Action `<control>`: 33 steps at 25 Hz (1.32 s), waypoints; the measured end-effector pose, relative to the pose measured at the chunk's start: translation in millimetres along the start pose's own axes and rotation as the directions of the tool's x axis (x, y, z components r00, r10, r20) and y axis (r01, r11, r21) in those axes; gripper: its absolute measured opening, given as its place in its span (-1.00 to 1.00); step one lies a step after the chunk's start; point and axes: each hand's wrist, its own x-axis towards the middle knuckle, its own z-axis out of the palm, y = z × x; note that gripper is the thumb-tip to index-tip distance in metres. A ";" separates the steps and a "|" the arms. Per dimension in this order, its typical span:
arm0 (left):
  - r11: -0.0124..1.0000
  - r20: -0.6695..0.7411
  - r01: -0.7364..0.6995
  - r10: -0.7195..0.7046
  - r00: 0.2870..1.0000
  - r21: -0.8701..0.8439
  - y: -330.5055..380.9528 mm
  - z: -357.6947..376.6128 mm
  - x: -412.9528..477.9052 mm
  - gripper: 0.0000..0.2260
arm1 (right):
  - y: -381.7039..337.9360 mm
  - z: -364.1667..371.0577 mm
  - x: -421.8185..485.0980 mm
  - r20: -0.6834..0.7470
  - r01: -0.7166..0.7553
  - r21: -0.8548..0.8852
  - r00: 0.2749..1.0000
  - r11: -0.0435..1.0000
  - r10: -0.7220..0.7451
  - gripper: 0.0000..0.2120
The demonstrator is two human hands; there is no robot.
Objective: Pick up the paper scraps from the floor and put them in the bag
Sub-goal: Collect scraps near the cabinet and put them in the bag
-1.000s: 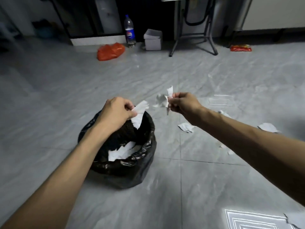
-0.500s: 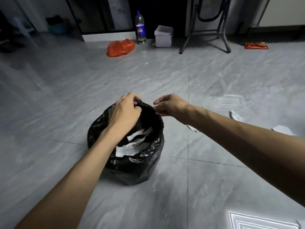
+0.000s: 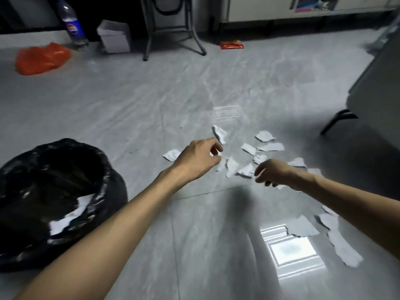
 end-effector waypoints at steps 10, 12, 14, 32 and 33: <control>0.992 0.286 -0.044 0.009 0.958 0.116 -3.9 123.7 54.5 -0.66 | 153.1 46.8 -42.2 -0.015 0.082 -0.501 0.994 0.862 -0.104 -0.79; 0.988 0.271 -0.032 -0.010 0.962 0.151 -9.2 145.0 66.0 -0.58 | 156.4 43.6 -41.0 -0.141 0.058 -0.324 0.984 0.944 -0.109 -0.81; 0.987 0.274 -0.010 -0.035 0.961 0.163 -11.6 163.9 78.4 -0.47 | 165.0 30.3 -35.6 -0.364 -0.063 -0.090 0.931 0.994 0.026 -0.80; 0.944 -0.118 0.052 -0.014 0.993 0.325 -45.7 191.1 108.6 -0.84 | 194.4 7.6 -12.2 -0.517 -0.133 0.218 0.825 0.967 0.230 -0.79; 0.937 -0.080 0.069 -0.044 0.996 0.341 -50.1 189.3 110.2 -0.83 | 194.8 8.6 -14.0 -0.505 -0.140 0.259 0.824 0.956 0.258 -0.80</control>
